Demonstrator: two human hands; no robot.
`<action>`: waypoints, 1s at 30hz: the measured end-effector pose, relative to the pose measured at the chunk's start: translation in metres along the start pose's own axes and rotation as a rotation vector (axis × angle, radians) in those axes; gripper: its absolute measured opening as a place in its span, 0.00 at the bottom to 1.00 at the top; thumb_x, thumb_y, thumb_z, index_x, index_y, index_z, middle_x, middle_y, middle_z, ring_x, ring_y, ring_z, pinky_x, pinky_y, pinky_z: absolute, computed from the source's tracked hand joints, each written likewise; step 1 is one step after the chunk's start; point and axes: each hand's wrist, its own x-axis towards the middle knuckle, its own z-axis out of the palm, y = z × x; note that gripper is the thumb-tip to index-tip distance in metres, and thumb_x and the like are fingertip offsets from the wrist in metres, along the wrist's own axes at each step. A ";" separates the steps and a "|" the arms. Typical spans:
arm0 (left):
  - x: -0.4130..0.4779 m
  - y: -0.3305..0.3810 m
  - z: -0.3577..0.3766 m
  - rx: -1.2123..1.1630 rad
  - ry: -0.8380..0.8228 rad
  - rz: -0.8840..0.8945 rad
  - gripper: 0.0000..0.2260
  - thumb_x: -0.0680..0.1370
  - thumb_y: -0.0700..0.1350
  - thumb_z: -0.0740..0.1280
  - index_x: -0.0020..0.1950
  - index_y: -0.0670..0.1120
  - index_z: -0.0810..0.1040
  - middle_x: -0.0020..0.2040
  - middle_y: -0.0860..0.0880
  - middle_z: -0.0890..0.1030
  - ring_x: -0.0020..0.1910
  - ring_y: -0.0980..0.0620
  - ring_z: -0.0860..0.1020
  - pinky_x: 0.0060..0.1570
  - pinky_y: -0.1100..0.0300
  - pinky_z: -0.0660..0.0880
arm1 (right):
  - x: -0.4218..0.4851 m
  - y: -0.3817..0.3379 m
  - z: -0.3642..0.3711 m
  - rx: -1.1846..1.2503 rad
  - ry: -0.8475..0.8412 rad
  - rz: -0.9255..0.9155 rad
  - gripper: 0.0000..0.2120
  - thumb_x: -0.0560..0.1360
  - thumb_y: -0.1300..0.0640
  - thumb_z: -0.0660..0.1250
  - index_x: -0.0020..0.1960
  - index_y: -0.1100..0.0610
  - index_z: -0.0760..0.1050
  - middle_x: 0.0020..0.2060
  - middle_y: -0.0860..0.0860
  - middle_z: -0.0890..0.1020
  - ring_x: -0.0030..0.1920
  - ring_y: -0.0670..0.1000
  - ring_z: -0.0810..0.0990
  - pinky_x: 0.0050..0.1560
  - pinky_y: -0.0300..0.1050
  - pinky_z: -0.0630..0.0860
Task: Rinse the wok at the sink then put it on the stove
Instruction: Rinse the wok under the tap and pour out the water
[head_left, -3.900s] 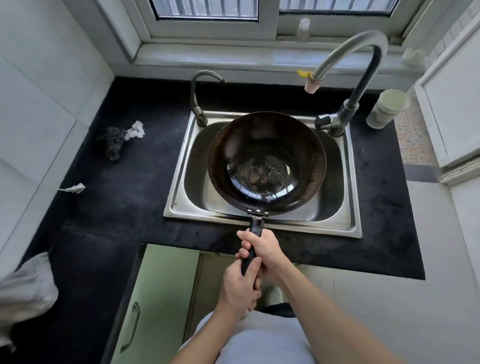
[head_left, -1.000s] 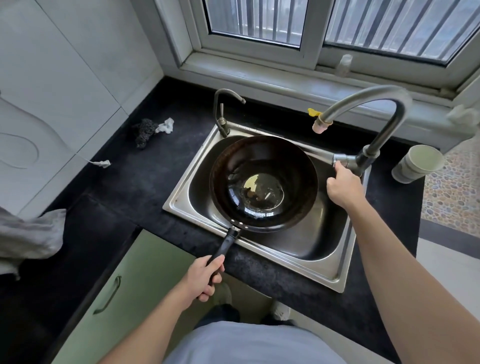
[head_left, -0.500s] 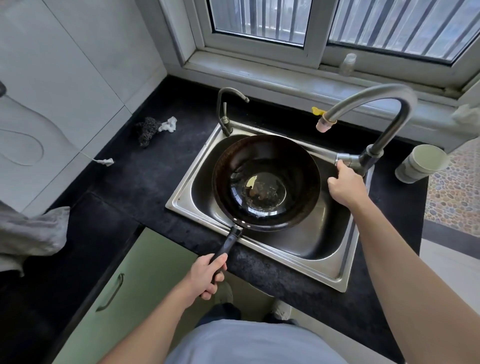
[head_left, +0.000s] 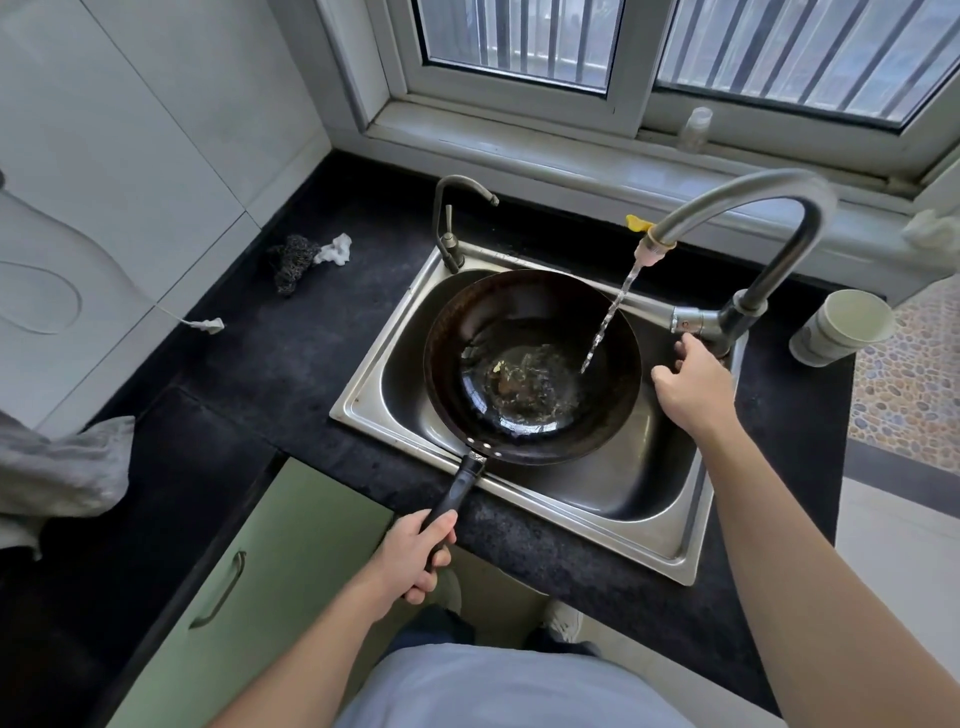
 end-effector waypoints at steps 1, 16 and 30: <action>0.001 0.000 -0.001 0.001 -0.009 0.002 0.15 0.80 0.56 0.61 0.45 0.44 0.71 0.31 0.51 0.69 0.23 0.55 0.59 0.21 0.65 0.55 | -0.008 0.002 0.005 0.024 0.035 0.003 0.28 0.78 0.59 0.63 0.77 0.60 0.64 0.72 0.57 0.74 0.70 0.59 0.73 0.69 0.51 0.67; 0.016 -0.012 -0.021 -0.049 -0.165 0.028 0.15 0.80 0.54 0.63 0.51 0.42 0.74 0.30 0.50 0.71 0.21 0.55 0.64 0.21 0.62 0.61 | -0.164 -0.015 0.159 0.267 -0.155 0.226 0.02 0.77 0.58 0.69 0.48 0.52 0.77 0.41 0.51 0.85 0.42 0.52 0.85 0.50 0.53 0.82; 0.013 -0.007 -0.038 -0.039 -0.218 0.128 0.14 0.81 0.51 0.61 0.42 0.43 0.73 0.27 0.49 0.69 0.21 0.54 0.65 0.20 0.62 0.62 | -0.158 -0.066 0.211 1.040 -0.394 0.637 0.13 0.75 0.58 0.74 0.54 0.67 0.81 0.43 0.57 0.87 0.44 0.52 0.86 0.57 0.53 0.81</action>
